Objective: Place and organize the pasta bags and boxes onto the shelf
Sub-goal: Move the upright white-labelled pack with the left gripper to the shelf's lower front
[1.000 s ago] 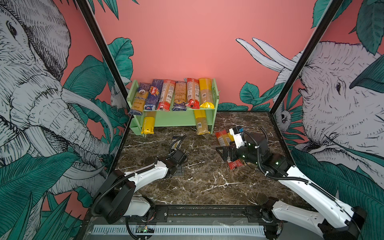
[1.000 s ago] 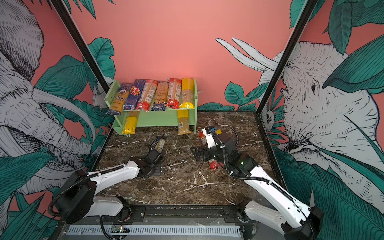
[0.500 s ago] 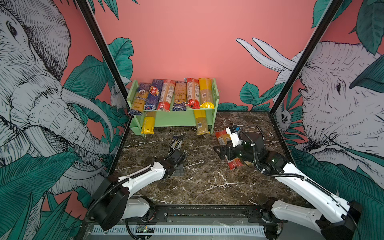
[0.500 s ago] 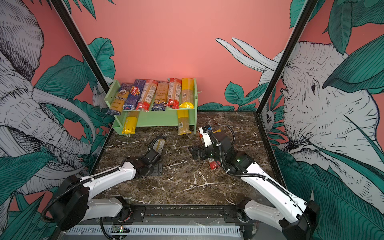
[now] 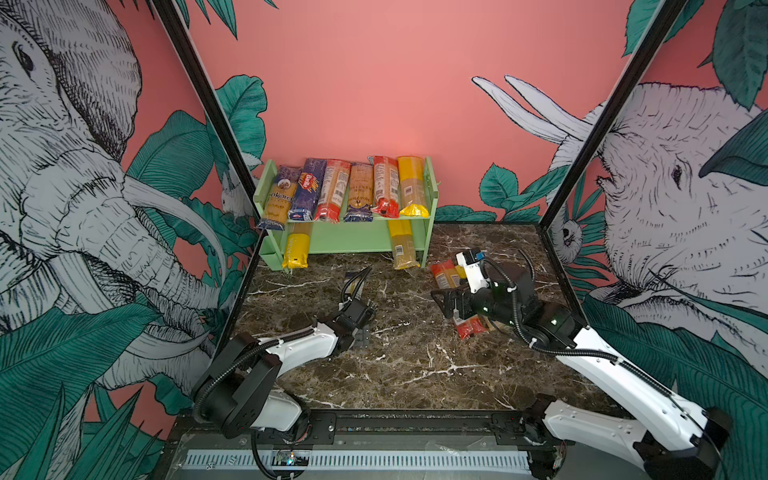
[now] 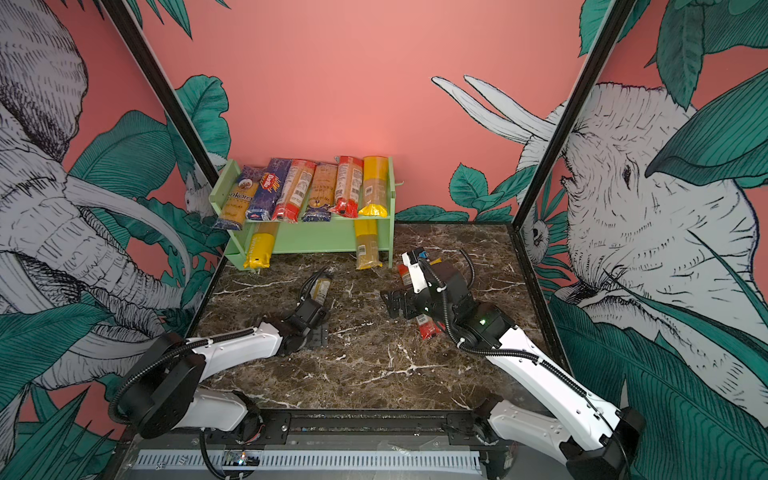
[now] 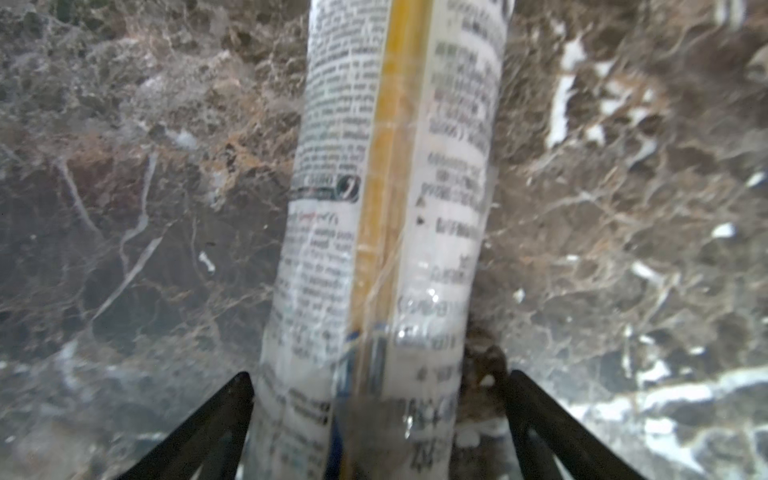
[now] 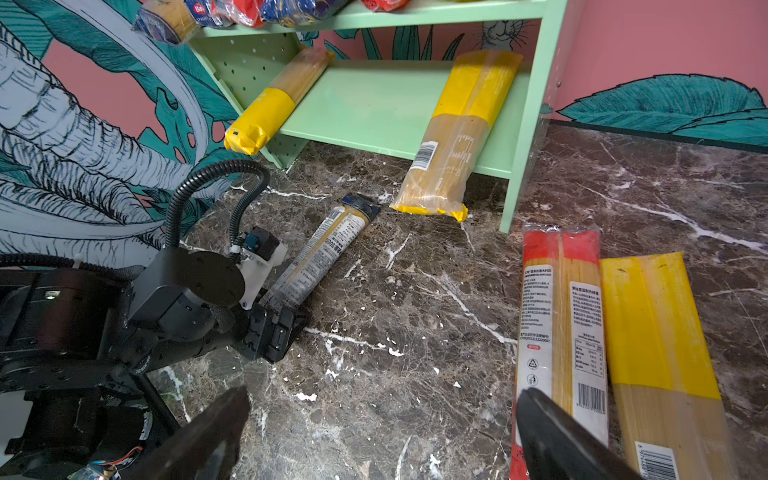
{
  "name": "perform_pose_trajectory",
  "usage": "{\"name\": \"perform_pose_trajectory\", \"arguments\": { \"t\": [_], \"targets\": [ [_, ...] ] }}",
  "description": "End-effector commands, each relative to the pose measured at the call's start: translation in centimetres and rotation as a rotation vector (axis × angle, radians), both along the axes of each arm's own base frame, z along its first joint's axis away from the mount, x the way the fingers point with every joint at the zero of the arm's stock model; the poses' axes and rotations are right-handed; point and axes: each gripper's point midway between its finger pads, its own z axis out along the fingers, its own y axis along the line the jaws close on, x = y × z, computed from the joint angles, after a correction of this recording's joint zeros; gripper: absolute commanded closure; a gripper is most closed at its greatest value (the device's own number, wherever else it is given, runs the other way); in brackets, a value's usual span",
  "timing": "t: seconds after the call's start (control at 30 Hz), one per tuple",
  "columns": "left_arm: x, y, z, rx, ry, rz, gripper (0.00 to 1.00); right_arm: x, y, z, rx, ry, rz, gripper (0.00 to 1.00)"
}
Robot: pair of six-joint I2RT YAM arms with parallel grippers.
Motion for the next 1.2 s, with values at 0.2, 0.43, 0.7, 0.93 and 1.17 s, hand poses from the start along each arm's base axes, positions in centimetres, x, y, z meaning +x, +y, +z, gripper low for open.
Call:
{"name": "perform_pose_trajectory", "arguments": {
  "t": [0.2,0.43,0.7,0.93,1.17],
  "targets": [
    [-4.0,3.0,-5.4,0.013,0.085,0.065,0.17,0.1,0.1,1.8,0.005,-0.036,0.001,0.01],
    [-4.5,2.9,-6.7,0.029,0.133,0.054,0.72,-0.1,0.5,2.1,0.004,-0.036,0.008,0.01],
    [-5.6,2.5,-6.5,0.004,0.148,0.040,1.00,-0.5,0.8,2.5,0.007,-0.036,0.016,0.01],
    [-7.3,1.7,-4.4,-0.045,0.127,0.005,1.00,-0.9,1.2,2.1,0.029,-0.031,0.034,0.01],
    [-8.6,0.9,0.3,-0.100,0.047,-0.053,1.00,-1.3,1.4,1.9,0.050,-0.032,0.043,0.01]
  ]
}}
